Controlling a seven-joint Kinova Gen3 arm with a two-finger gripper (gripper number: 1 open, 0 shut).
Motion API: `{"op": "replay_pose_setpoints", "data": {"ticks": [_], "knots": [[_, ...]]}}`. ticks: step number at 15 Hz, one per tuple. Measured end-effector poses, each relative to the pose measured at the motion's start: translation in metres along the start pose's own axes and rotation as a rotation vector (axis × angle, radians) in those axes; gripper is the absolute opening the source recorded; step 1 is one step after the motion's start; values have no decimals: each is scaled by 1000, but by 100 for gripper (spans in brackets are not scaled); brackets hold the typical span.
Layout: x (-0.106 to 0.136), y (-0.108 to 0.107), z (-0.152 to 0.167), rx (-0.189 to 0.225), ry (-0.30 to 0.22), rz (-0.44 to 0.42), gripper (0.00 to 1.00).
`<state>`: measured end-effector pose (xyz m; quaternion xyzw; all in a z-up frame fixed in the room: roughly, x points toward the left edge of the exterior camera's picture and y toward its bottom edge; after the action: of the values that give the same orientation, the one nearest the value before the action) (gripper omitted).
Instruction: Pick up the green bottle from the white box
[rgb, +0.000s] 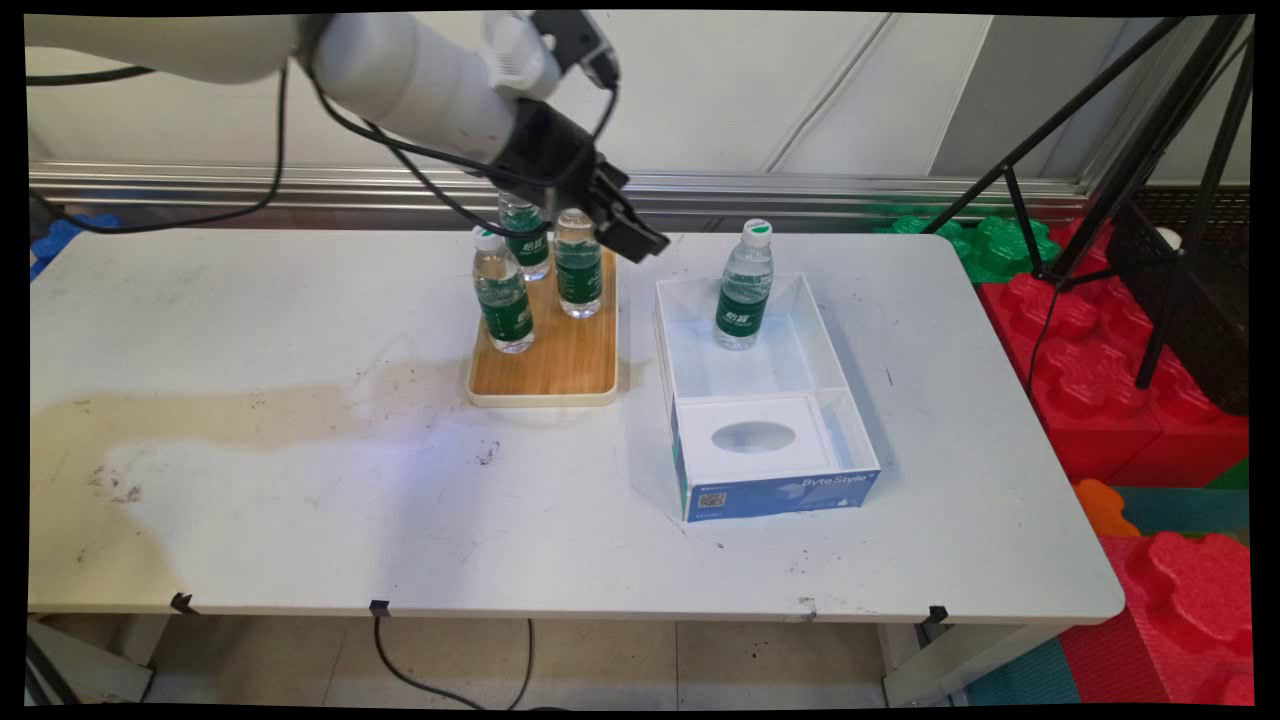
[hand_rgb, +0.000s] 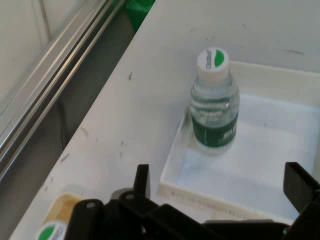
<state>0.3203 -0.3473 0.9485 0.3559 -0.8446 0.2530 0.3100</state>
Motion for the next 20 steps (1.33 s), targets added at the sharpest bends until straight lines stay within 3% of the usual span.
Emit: {"op": "replay_pose_setpoints", "data": {"ticks": [10,20], "knots": [[36,21,86,16,-8,-51,100],[42,26,156,7,-41,-66,100]]}}
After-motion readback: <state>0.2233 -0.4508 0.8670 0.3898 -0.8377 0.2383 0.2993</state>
